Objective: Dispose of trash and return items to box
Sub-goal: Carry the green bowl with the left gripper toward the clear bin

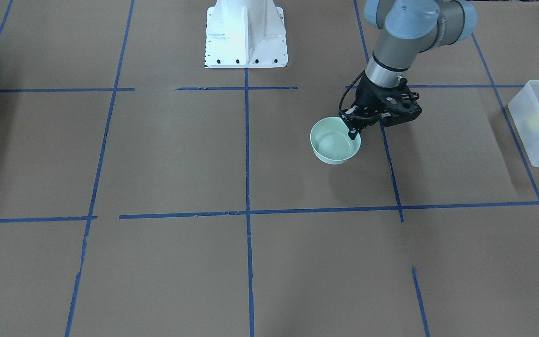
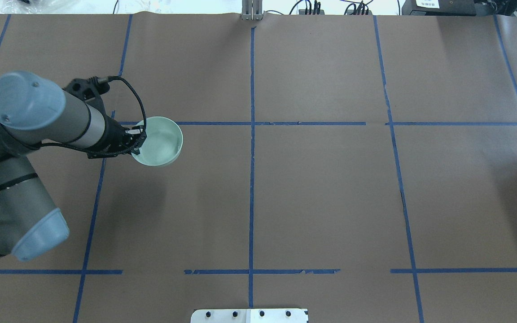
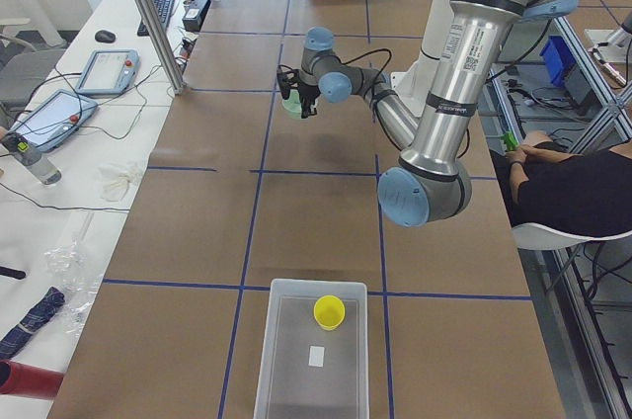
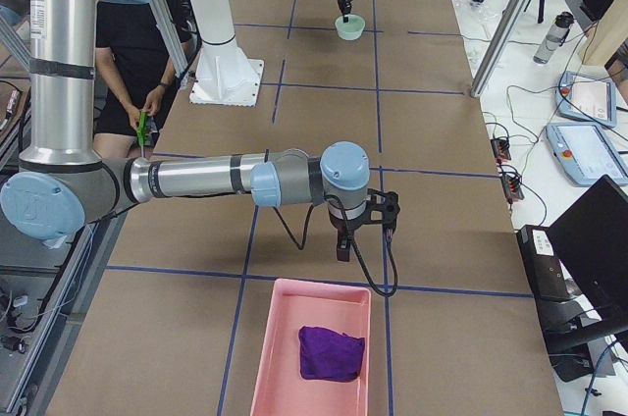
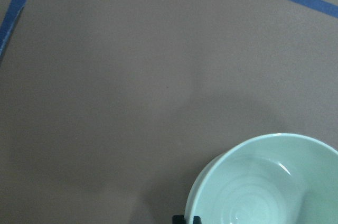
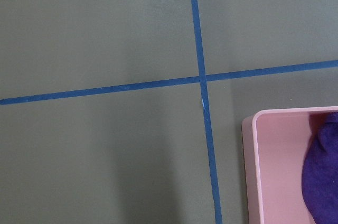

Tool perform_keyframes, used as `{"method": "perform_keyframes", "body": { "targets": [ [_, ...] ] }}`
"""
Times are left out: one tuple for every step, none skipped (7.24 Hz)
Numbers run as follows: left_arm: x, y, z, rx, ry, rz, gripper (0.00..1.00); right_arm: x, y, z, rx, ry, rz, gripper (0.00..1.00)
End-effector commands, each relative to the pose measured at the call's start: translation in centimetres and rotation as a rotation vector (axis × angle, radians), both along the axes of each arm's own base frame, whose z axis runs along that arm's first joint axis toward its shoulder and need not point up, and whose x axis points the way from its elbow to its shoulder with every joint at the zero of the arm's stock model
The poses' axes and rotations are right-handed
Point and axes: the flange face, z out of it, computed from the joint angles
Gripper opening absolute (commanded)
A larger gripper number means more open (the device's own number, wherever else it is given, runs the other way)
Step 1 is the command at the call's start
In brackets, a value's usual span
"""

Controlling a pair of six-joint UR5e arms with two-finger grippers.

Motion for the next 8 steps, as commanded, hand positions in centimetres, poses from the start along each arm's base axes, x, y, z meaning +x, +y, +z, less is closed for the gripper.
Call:
{"method": "perform_keyframes", "body": {
  "targets": [
    [-6.9,-3.4,1.7,0.069,-0.030,0.023,0.00,0.0,0.0,1.0,-0.014,0.001,-0.005,1.00],
    [-9.9,-4.5,3.6,0.111,-0.073,0.028,0.00,0.0,0.1,2.1,-0.023,0.000,-0.017,1.00],
    [-12.1,-4.8,5.5,0.150,-0.105,0.072,0.00,0.0,0.1,3.0,-0.026,0.001,-0.027,1.00],
    [-15.3,-5.8,7.3,0.175,-0.114,0.116,0.00,0.0,0.1,4.2,-0.013,0.004,-0.061,1.00],
    [-18.6,-6.6,9.1,0.199,-0.130,0.134,0.00,0.0,0.0,4.3,0.003,0.006,-0.078,1.00],
    [-21.7,-6.9,11.4,0.216,-0.156,0.150,0.00,-0.1,0.1,4.5,0.003,0.003,-0.081,1.00],
    [-25.1,-7.0,14.3,0.227,-0.172,0.181,0.00,0.0,0.0,4.5,0.013,0.006,-0.090,1.00],
    [-29.0,-7.0,17.2,0.251,-0.196,0.207,0.00,0.0,0.1,4.7,0.022,0.007,-0.101,1.00]
  ]
}}
